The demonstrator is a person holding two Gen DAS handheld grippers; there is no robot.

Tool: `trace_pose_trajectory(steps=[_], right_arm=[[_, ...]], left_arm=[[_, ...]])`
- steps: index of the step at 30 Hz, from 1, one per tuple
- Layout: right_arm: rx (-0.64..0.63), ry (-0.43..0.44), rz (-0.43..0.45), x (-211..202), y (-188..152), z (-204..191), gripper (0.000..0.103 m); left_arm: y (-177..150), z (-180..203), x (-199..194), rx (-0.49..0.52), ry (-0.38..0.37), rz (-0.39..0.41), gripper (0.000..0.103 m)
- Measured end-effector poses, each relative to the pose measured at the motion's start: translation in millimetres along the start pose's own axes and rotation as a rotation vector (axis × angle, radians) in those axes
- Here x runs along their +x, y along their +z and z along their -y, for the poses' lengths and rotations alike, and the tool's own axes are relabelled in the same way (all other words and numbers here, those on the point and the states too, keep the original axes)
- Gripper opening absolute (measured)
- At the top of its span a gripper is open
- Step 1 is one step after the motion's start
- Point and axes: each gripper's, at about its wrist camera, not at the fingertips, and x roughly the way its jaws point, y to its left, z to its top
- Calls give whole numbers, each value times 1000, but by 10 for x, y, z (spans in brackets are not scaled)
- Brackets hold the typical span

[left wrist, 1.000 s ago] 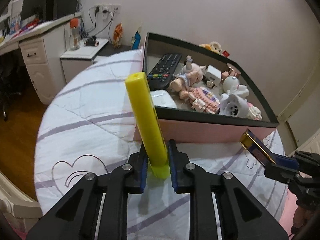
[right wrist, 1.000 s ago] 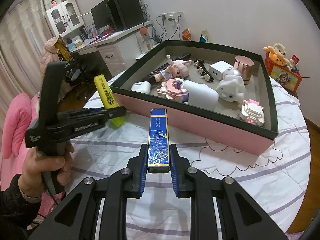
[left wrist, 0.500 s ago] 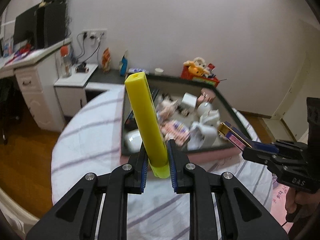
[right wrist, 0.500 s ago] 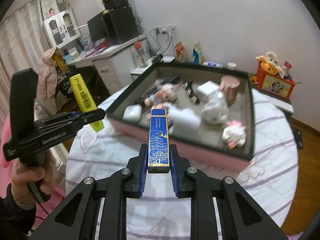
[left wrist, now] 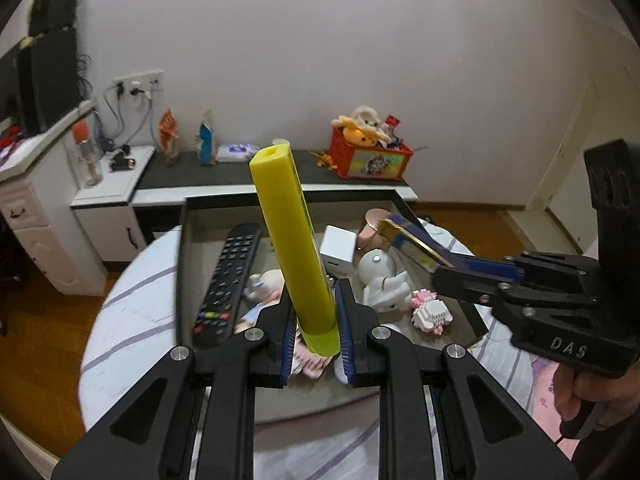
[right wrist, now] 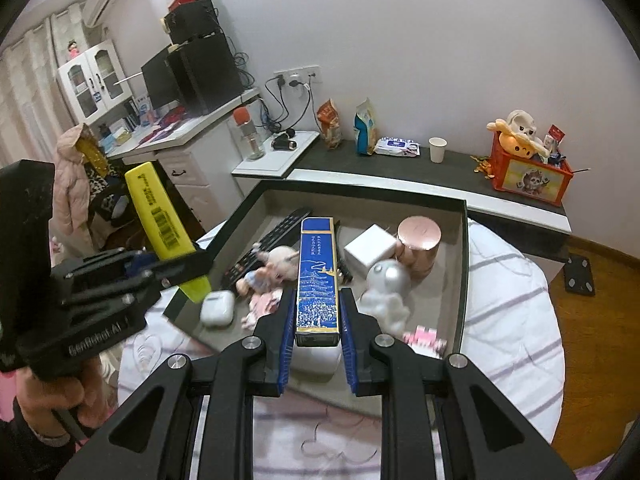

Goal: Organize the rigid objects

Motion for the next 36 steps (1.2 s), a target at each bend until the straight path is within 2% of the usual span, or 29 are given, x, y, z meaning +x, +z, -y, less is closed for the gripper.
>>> trace_pose_trajectory(steps=[4,13,14,15,16,17,18,19,21,22,23,24,27,29,30,36], right_arm=[[22,-11,-37,233,72,73,21],[35,-37,-93,596,68,176,21],[36,-39,-94,610,67,185,22],[36,-36,-95,621,66,186,23],[35,-34,-90,618,69,181,28],[36,-36,-83,605,71,182,42],[37,-38,-76,586,77,179,48],[41,-48,-67,554,80,183,50],[54,-53,-58,506,83,205,61],[64,-61,-50,467,81,231,70],[73,-69,-41,424,72,248,80],[82,-72,-32,386,62,254,83],[104,-55,-13,237,6,244,85],[110,-67,-5,126,-39,201,100],[114,-65,6,57,-63,176,103],[196,22,66,-407,-216,16,103]], left_arm=[[77,-5,269,-1,-12,-47,18],[42,-100,561,-5,27,-100,19],[43,-108,568,-5,34,-101,21],[46,-115,571,-6,37,-101,30],[48,-124,564,-8,42,-99,37],[48,-129,555,-8,52,-95,56],[47,-140,535,-12,69,-86,65],[52,-161,503,-17,84,-77,68],[47,-205,452,-30,91,-75,84],[36,-229,395,-39,103,-68,89],[34,-245,353,-43,108,-59,98],[31,-259,309,-44,113,-53,103],[5,-234,145,-29,139,-37,103],[-36,-191,7,-22,175,-27,103],[-47,-182,-51,-18,186,-23,103],[-229,-84,-574,-29,206,19,103]])
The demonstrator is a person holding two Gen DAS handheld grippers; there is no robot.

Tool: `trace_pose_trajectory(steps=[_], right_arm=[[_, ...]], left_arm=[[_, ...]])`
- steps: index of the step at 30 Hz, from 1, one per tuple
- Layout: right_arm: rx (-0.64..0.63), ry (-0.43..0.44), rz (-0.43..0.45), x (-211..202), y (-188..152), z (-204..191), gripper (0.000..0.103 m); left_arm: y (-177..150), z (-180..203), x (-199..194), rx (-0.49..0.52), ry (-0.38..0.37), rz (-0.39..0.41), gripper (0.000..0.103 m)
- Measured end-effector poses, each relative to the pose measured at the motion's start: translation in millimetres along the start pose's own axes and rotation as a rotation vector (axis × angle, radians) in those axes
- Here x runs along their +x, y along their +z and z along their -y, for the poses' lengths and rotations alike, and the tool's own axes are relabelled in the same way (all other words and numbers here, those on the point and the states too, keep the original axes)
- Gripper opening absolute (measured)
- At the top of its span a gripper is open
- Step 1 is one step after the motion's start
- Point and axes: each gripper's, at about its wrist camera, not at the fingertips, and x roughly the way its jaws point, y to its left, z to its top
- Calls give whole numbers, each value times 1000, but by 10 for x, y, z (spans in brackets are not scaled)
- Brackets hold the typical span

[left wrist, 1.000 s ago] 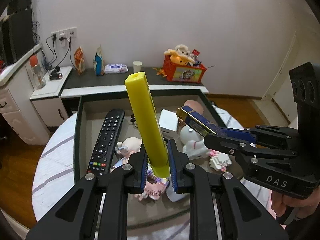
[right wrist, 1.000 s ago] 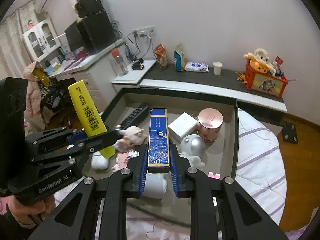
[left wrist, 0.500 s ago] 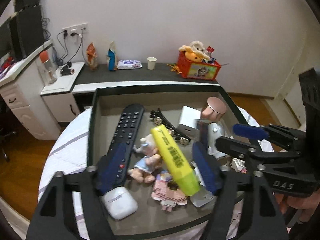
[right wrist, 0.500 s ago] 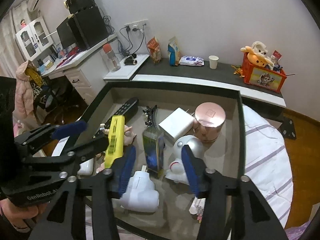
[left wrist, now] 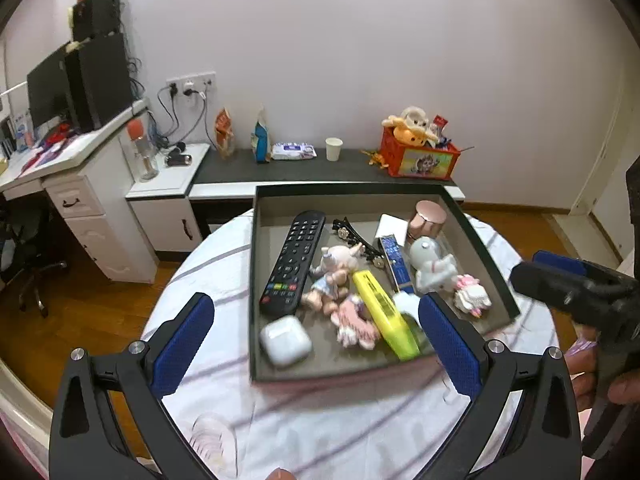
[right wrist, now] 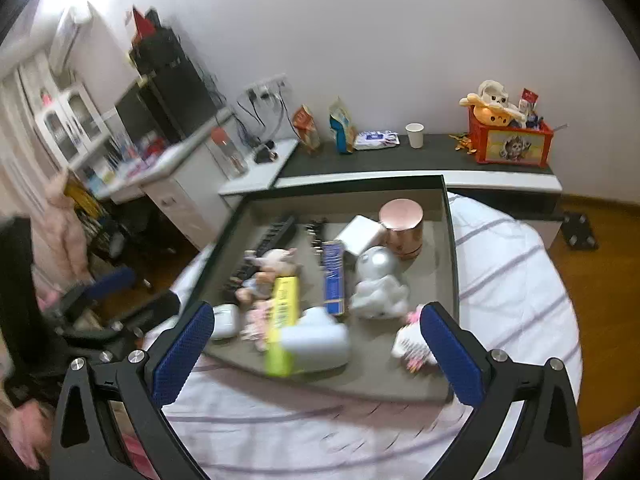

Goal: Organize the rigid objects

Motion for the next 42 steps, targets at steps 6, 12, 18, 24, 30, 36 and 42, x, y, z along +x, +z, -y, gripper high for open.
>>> trace_pose_trajectory(steps=[6,12,18,24,30,36,42], right_arm=[[-19,-54,80,-690,-255,-342,103],[-115,-196,168,-1414,-745,-772,103],[-168,-295,245,-1949,-1272,-1057,103],[-154,-323,298,-2341,-1789,-1157,103],[-116,-340,318,-2546,-1968,-1132,103],[-139,-324,311,-2500,-1981,-1224,103],[-155,-317,300,-2463,-2021,-1280,103]], left_arm=[[-317,17,-764,20,73,85,103],[-748,42,-1464,22,136,153,103],[-1181,69,-1981,-15,135,180,103],[-1573,204,-2396,-30,175,202,103],[-1753,379,-2673,12,194,229,103],[-1784,453,-2712,9,190,222,103],[-1809,446,-2730,0,173,223,103]])
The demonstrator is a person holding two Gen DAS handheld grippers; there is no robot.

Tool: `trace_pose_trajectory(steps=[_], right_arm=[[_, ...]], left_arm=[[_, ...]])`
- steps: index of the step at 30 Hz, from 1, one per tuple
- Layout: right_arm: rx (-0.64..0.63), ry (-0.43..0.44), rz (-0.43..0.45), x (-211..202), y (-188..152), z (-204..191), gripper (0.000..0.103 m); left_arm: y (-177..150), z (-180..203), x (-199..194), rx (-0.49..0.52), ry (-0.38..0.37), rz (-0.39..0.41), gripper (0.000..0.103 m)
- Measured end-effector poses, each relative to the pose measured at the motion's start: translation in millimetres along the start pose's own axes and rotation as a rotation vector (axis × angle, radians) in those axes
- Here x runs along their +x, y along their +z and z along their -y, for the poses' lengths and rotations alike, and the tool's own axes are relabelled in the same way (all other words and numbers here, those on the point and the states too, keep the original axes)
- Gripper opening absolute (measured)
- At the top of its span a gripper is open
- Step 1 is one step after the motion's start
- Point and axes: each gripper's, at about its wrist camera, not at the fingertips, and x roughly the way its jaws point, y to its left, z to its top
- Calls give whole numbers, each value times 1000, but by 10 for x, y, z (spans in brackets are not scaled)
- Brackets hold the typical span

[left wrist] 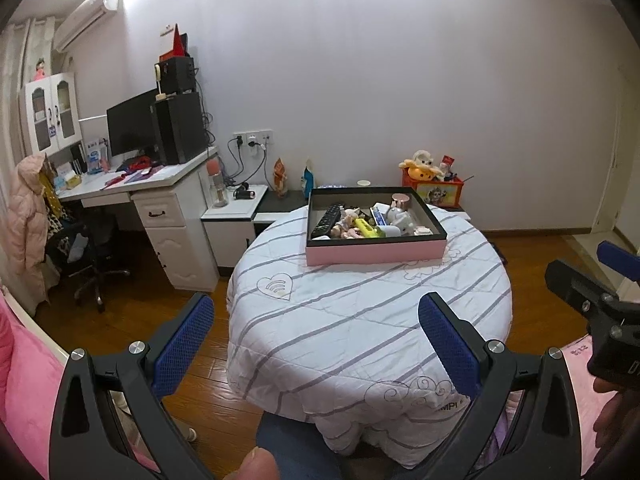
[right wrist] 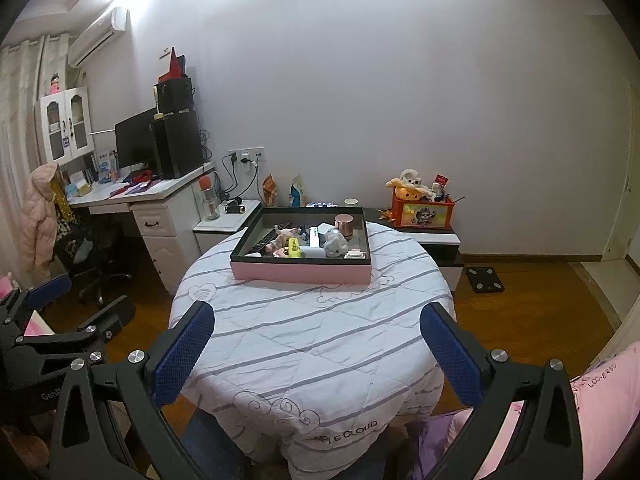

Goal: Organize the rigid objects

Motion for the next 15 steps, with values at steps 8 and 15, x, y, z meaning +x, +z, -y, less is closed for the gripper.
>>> trace_pose_trajectory(steps=[8,15], right_arm=[[-1,4,-3,-1,-23,-35,103],[-2,10,-8,-8,-33,-49,103]], left_arm=[[8,-50,15,-21,-6,-8,103],[24,-46,25,-30,-2,-8,103]])
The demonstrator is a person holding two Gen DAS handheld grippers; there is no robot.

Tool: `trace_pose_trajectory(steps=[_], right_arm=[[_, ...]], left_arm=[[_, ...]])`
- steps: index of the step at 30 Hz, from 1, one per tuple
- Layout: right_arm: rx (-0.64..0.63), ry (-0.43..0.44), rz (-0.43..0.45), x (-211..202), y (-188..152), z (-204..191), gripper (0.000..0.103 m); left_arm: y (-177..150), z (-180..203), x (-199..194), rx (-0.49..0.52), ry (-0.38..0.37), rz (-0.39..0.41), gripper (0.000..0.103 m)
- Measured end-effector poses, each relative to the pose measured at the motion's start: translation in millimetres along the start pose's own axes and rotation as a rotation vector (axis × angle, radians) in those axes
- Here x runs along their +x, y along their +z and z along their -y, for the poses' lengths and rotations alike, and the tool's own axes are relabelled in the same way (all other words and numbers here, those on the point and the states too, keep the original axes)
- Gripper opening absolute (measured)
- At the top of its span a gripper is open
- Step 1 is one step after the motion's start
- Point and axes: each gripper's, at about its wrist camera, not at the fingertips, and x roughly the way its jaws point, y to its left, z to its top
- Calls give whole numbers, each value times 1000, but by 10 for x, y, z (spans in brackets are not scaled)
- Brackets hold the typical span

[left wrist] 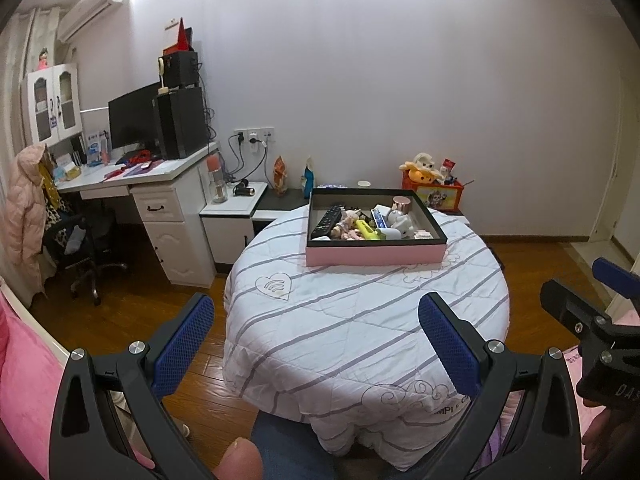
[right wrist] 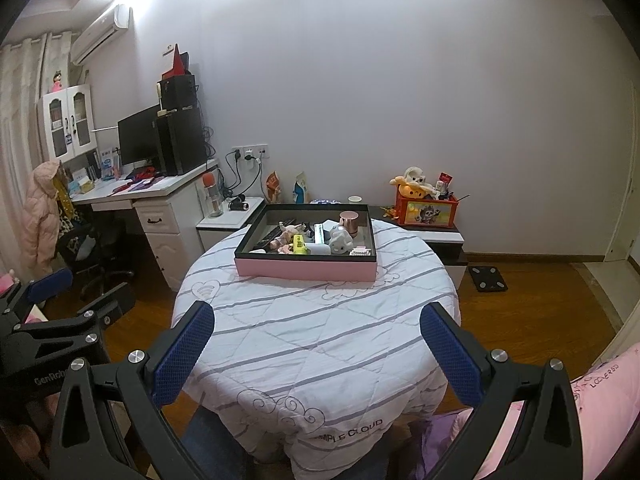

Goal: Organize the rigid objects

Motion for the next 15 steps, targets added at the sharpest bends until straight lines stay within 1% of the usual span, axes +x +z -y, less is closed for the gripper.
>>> trace_pose_trajectory(steps=[2,10,15], right_arm=[[1,1,0,4,-1,1,103],[2,9,-2,20,-12,-24,103],[3,13,-2,26,-17,-35,103]], left_arm=[[5,-6,8,-4,2,-3,103],[23,-53,83,-30,-30,-32,103],[38,-32,65,-11,7,-18,103]])
